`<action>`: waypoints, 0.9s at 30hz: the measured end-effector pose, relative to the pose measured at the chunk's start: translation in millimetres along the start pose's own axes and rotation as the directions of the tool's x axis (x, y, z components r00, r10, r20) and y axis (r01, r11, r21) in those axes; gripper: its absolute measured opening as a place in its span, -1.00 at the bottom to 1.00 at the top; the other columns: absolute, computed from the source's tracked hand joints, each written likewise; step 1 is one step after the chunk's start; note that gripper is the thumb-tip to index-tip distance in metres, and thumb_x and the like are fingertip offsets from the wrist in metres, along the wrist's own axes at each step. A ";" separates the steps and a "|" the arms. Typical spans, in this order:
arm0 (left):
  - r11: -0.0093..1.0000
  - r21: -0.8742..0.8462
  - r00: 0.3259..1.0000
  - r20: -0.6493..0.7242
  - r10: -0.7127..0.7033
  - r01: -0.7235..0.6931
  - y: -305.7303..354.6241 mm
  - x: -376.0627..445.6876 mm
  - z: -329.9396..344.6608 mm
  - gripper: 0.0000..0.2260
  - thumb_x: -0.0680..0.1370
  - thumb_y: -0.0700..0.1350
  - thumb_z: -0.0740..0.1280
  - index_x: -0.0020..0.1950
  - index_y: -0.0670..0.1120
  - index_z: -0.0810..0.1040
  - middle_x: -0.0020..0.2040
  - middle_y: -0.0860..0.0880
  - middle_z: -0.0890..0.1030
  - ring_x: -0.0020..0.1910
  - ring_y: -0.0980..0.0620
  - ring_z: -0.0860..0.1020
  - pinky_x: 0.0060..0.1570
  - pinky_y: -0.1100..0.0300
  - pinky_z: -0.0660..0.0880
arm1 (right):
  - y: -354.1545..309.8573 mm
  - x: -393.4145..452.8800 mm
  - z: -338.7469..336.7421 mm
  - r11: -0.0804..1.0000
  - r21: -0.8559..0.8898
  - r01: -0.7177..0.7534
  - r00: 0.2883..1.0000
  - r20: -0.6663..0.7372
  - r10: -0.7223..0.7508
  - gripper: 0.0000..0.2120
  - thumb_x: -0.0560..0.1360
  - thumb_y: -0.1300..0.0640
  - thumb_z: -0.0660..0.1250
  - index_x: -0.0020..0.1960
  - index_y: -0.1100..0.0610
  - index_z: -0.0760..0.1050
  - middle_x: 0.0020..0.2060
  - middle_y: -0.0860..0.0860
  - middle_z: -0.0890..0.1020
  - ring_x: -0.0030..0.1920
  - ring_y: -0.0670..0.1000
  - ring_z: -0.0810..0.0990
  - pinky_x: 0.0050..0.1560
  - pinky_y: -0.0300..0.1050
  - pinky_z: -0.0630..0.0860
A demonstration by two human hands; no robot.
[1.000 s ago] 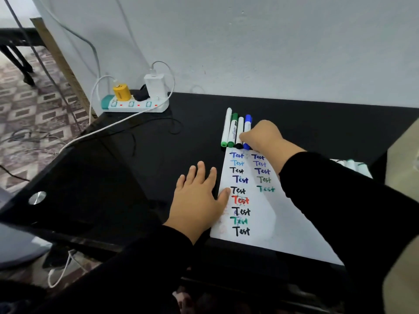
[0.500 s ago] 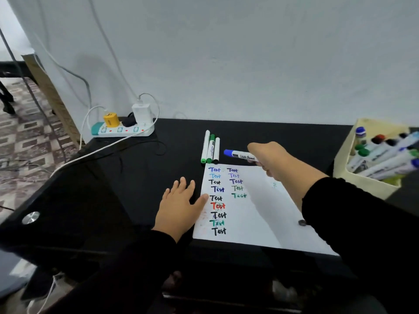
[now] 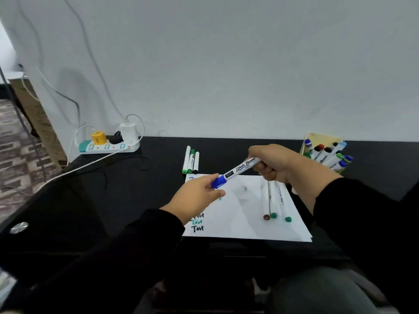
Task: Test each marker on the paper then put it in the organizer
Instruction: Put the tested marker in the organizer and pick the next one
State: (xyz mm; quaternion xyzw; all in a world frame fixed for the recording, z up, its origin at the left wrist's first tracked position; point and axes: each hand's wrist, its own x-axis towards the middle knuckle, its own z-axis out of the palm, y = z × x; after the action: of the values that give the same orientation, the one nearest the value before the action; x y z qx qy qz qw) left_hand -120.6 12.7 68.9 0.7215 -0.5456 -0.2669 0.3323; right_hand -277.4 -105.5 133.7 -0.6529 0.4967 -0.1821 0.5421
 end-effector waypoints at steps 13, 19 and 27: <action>0.985 -0.159 0.994 -0.079 -0.074 0.061 26.0 -9.1 -6.1 -0.88 0.50 -0.04 0.39 0.01 0.01 0.52 -0.11 -0.01 0.64 -0.05 -0.05 0.61 -0.10 0.11 0.54 | 8.7 -16.6 56.9 0.934 0.354 -0.043 0.967 -0.221 0.128 -0.69 0.50 -0.08 0.34 -0.16 0.17 0.41 -0.45 0.02 0.36 -0.50 -0.06 0.22 -0.53 -0.24 0.20; 1.000 0.005 0.987 -0.159 -0.012 0.013 27.8 -12.7 -10.5 -0.85 0.52 -0.01 0.36 0.06 0.00 0.54 -0.11 -0.05 0.62 -0.19 -0.02 0.57 -0.26 0.21 0.48 | 5.8 -18.9 75.3 0.895 0.447 -0.015 0.951 -0.271 0.151 -0.63 0.44 -0.09 0.41 -0.24 0.14 0.33 -0.44 0.02 0.34 -0.49 -0.05 0.23 -0.53 -0.23 0.21; 0.999 0.047 0.997 -0.081 -0.009 0.013 32.4 -16.8 -10.7 -0.81 0.55 0.00 0.31 0.11 -0.03 0.59 -0.16 -0.04 0.62 -0.37 0.07 0.45 -0.33 0.24 0.40 | 7.7 -16.3 75.2 0.892 0.450 -0.039 0.953 -0.251 0.168 -0.86 0.46 0.22 0.24 -0.24 0.18 0.31 -0.49 0.03 0.31 -0.55 -0.05 0.20 -0.57 -0.30 0.19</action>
State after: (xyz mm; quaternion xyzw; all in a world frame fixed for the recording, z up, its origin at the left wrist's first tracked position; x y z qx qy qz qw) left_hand -136.7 25.0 101.0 0.7424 -0.5339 -0.2263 0.3356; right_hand -229.6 -51.5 105.7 -0.4530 0.5495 -0.3514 0.6078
